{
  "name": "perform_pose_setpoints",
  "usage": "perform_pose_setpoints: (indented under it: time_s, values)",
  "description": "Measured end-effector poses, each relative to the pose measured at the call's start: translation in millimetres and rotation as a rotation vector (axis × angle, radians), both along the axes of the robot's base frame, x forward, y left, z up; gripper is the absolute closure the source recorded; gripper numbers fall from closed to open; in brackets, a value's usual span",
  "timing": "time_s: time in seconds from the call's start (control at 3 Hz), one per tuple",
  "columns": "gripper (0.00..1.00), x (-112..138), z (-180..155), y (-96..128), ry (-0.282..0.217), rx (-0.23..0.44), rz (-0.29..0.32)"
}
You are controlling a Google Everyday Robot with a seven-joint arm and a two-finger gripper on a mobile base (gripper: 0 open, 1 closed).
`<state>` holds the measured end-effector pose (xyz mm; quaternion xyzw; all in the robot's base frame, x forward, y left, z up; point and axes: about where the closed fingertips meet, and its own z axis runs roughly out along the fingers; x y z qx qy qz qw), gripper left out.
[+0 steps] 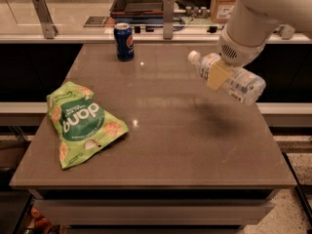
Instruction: Move blue plastic bottle near pepsi can
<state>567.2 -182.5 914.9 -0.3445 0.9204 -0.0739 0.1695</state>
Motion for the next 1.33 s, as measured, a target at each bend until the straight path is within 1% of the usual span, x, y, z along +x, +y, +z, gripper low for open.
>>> perform_pose_setpoints:
  time_s: [0.33, 0.67, 1.0, 1.33]
  values:
    - [1.00, 39, 43, 2, -0.118, -0.006, -0.026]
    - [1.00, 80, 71, 34, -0.224, 0.011, 0.025]
    - [1.00, 120, 78, 75, -0.272, 0.033, 0.096]
    - [1.00, 162, 68, 114, -0.274, 0.057, 0.159]
